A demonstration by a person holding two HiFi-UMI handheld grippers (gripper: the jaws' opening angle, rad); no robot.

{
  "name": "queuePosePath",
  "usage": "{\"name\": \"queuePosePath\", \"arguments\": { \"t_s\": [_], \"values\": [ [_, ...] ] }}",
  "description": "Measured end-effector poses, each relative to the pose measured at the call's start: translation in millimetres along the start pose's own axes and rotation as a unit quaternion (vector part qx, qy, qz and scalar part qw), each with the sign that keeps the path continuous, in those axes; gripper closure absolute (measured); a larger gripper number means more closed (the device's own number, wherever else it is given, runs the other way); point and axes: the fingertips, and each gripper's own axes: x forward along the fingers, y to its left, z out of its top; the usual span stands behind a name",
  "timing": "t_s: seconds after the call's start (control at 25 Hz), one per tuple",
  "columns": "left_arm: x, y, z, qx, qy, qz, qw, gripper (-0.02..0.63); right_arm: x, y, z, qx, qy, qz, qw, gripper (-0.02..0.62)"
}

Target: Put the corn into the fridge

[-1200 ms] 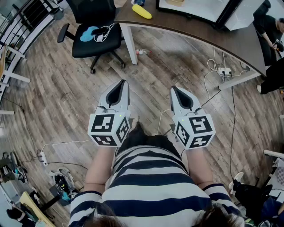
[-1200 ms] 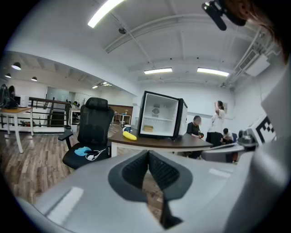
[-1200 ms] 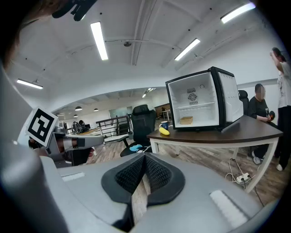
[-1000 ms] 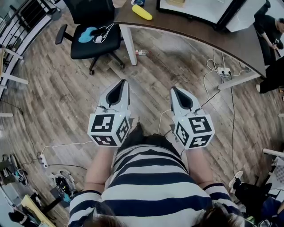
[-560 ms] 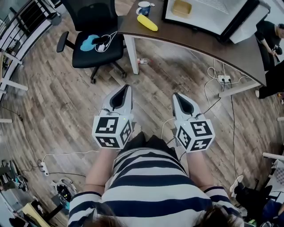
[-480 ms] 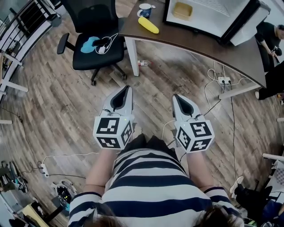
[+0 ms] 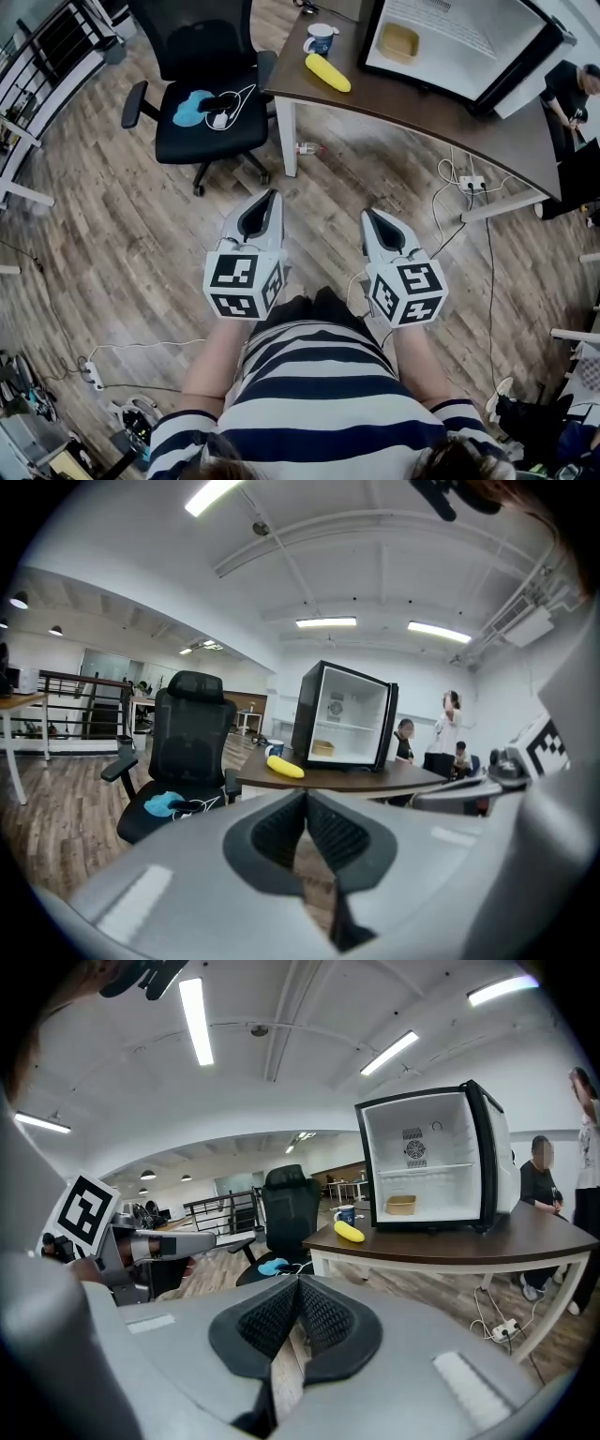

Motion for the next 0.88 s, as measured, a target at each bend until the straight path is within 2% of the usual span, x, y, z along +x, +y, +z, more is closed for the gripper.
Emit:
{"name": "queuePosePath", "arguments": {
  "t_s": [0.32,0.64,0.88],
  "values": [
    [9.1,37.6,-0.4,0.003,0.007,-0.006,1.0,0.606,37.7,21.8,3.0,-0.003,0.005,0.002,1.0,0.587],
    [18.4,53.1,1.9,0.0,0.011,-0.009,0.9999,0.606,65.1,32.0,13.7,-0.016,0.017,0.022,0.999,0.521],
    [41.4,67.8,7.9,-0.001,0.008,0.006,0.9999,0.606,99.1,21.1,22.0,-0.024,0.02,0.039,0.999,0.471]
  ]
}}
